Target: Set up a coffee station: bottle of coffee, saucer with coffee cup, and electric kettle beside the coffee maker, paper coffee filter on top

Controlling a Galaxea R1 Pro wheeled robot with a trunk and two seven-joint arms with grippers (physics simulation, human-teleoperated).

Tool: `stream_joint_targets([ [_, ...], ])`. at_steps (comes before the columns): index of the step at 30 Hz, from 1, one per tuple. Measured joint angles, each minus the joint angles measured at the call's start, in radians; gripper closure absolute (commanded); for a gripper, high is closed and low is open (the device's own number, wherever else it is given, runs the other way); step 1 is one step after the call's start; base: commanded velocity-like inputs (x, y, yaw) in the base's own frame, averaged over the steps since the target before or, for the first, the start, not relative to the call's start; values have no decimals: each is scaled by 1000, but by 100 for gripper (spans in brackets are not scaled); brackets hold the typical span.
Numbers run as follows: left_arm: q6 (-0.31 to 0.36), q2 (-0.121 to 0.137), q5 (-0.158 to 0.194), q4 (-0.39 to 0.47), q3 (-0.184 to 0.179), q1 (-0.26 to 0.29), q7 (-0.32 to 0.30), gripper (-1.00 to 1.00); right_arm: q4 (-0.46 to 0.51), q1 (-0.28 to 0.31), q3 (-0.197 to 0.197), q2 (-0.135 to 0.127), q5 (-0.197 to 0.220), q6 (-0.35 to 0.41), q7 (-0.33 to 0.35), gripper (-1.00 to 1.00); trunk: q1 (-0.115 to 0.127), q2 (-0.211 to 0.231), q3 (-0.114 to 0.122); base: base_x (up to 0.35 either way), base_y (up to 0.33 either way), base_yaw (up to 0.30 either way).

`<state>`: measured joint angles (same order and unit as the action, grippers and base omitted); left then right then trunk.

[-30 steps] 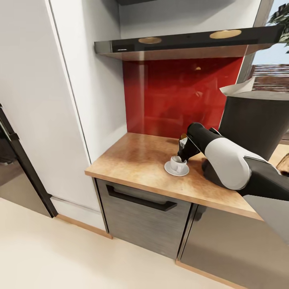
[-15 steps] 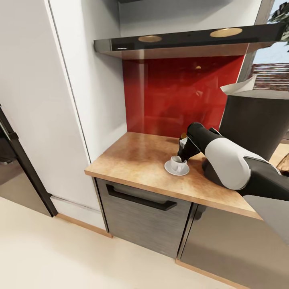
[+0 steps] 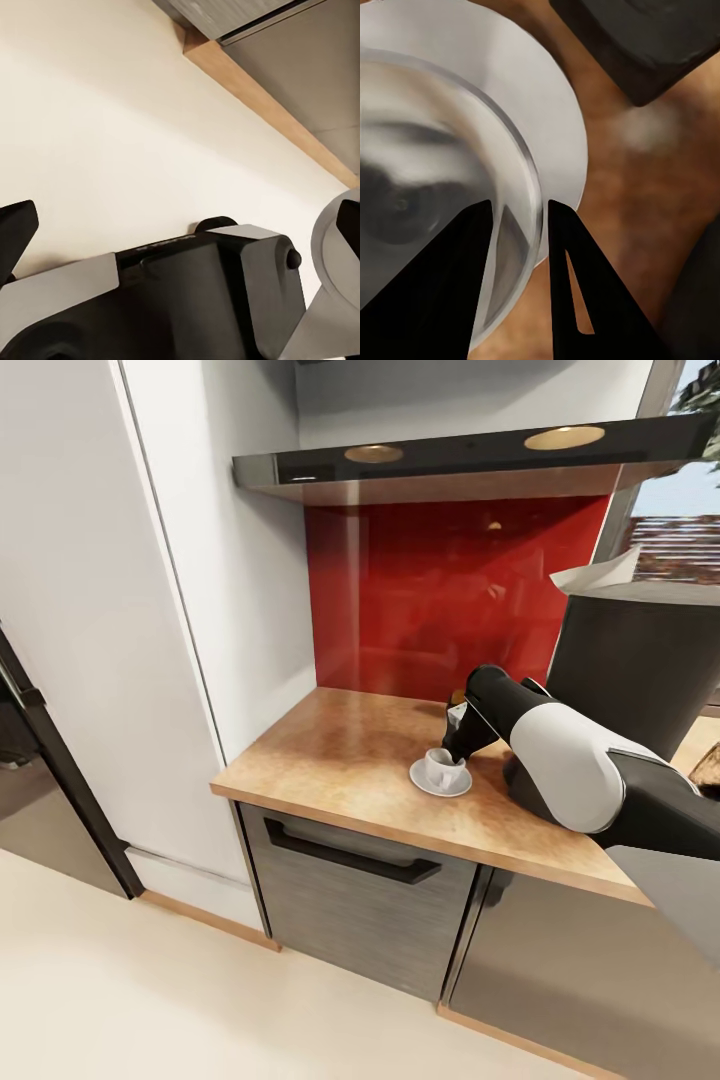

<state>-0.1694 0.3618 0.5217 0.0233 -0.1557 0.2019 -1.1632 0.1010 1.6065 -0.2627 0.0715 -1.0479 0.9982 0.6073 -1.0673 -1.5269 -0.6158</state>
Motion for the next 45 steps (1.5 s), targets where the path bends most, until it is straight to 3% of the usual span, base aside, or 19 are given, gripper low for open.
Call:
stream_joint_targets([
  [16,0,0,0,0,0,0,0,-100,0,0,0,0,1,0,0,100,0,0,0,0,0,0],
  [17,0,0,0,0,0,0,0,-100,0,0,0,0,1,0,0,-100,0,0,0,0,0,0],
  [45,0,0,0,0,0,0,0,-100,0,-1,-1,0,2,0,0,-100,0,0,2,0,0,0],
])
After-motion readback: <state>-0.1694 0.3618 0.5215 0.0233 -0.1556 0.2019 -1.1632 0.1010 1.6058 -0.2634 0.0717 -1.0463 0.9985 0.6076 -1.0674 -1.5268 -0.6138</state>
